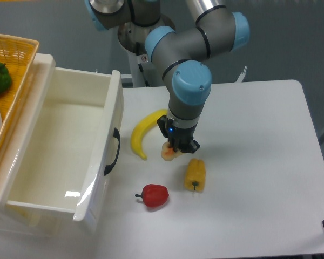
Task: Place the round bread in the upper white drawer
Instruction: 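Close the gripper around the round bread roll beside the banana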
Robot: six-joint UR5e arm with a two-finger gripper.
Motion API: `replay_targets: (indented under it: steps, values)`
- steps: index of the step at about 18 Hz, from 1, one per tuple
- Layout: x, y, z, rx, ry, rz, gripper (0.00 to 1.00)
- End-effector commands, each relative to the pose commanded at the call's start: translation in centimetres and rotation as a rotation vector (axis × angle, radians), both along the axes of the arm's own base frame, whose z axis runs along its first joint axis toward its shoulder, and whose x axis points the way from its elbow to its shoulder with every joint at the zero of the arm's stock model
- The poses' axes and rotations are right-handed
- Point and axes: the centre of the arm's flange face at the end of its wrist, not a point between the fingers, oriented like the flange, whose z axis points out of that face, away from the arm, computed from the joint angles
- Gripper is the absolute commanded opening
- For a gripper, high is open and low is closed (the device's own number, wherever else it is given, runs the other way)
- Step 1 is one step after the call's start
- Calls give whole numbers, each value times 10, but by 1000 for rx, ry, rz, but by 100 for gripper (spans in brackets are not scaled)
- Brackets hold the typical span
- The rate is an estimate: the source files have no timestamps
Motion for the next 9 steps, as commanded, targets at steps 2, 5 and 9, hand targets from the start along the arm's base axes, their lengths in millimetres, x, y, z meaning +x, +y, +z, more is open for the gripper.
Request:
replay_targets:
  steps: [2,5,9]
  values:
    - [1,0,1,-1,1,-2,0]
    - [-2,1,6,5,9,8,0]
    - [-2,1,7,8,10,11,0]
